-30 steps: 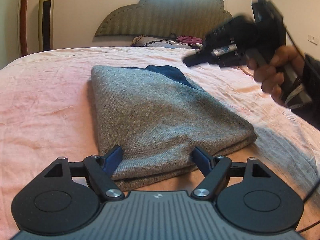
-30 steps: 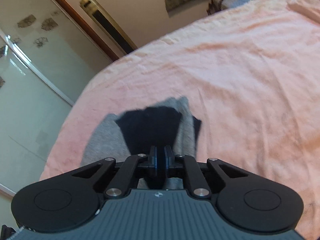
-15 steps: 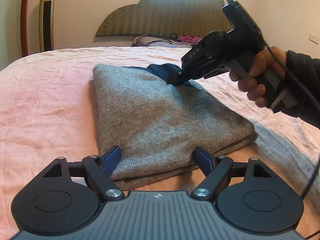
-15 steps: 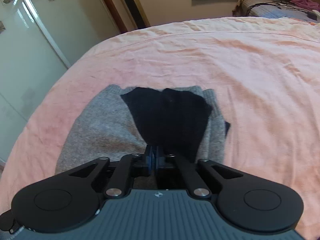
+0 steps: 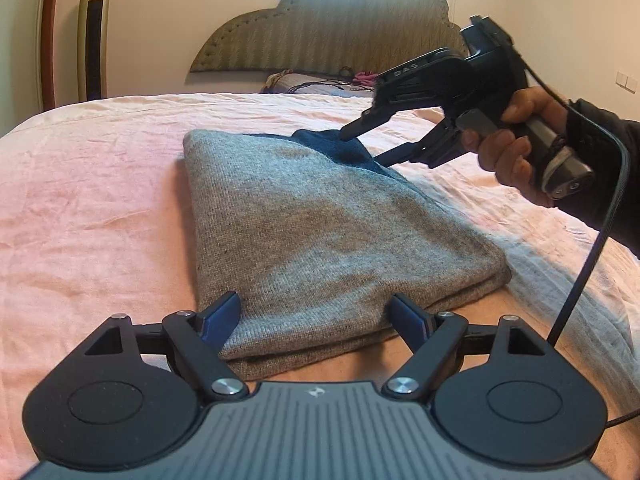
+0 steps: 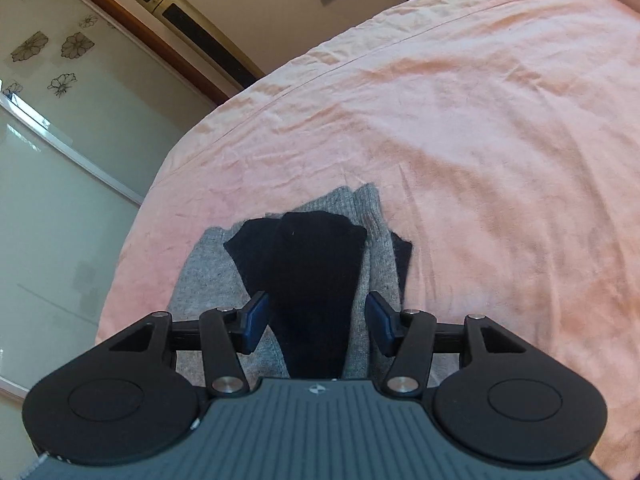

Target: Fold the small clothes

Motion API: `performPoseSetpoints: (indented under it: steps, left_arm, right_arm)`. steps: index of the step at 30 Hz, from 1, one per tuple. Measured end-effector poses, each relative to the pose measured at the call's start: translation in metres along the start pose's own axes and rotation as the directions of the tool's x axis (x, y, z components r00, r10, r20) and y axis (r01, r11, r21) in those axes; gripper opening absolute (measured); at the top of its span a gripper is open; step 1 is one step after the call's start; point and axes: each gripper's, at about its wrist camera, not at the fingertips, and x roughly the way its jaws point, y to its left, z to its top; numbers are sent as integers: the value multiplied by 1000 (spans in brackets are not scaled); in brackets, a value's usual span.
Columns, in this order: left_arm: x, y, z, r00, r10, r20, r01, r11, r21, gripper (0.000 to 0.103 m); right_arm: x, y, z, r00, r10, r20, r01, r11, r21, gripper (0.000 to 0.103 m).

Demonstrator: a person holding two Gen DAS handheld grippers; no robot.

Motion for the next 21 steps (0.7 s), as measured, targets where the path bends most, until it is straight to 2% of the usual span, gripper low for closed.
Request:
performPoseSetpoints:
  steps: [3, 5, 6, 10, 11, 12, 13, 17, 18, 19, 21]
  left_arm:
    - [0, 0, 0, 1000, -3, 0, 3, 1000, 0, 83]
    - [0, 0, 0, 1000, -5, -1, 5, 1000, -1, 84]
    - [0, 0, 0, 1000, -6, -1, 6, 1000, -2, 84]
    - [0, 2, 0, 1000, -14, 1, 14, 1000, -5, 84]
    - [0, 4, 0, 1000, -17, 1, 17, 1000, -7, 84]
    - [1, 4, 0, 1000, -18, 0, 18, 1000, -7, 85]
    - [1, 4, 0, 1000, -21, 0, 21, 1000, -7, 85]
    - [1, 5, 0, 1000, -21, 0, 21, 1000, -4, 86]
    - [0, 5, 0, 1000, -21, 3, 22, 1000, -7, 86]
    - [0, 5, -1, 1000, -23, 4, 23, 1000, -11, 86]
    - [1, 5, -1, 1000, -28, 5, 28, 999, -16, 86]
  right_arm:
    - [16, -3, 5, 1000, 2, -20, -1, 1000, 28, 55]
    - [25, -4, 6, 1000, 8, -26, -7, 999, 32, 42]
    - [29, -3, 6, 999, 14, -31, -13, 1000, 23, 25]
    - [5, 8, 9, 998, 14, 55, -8, 995, -100, 14]
    - [4, -3, 12, 998, -10, 67, 16, 996, -82, 13]
    - [12, -18, 12, 997, -60, 38, 62, 997, -43, 10]
    - [17, -27, 6, 999, -41, 34, 43, 998, -41, 7]
    - [13, -18, 6, 996, -78, 38, 80, 995, -56, 9]
    - [12, -15, 8, 995, -88, 46, 90, 995, -42, 14]
    - [6, -8, 9, 992, -96, 82, 99, 994, -39, 26]
    - [-8, 16, 8, 981, -95, 167, 111, 990, -91, 31]
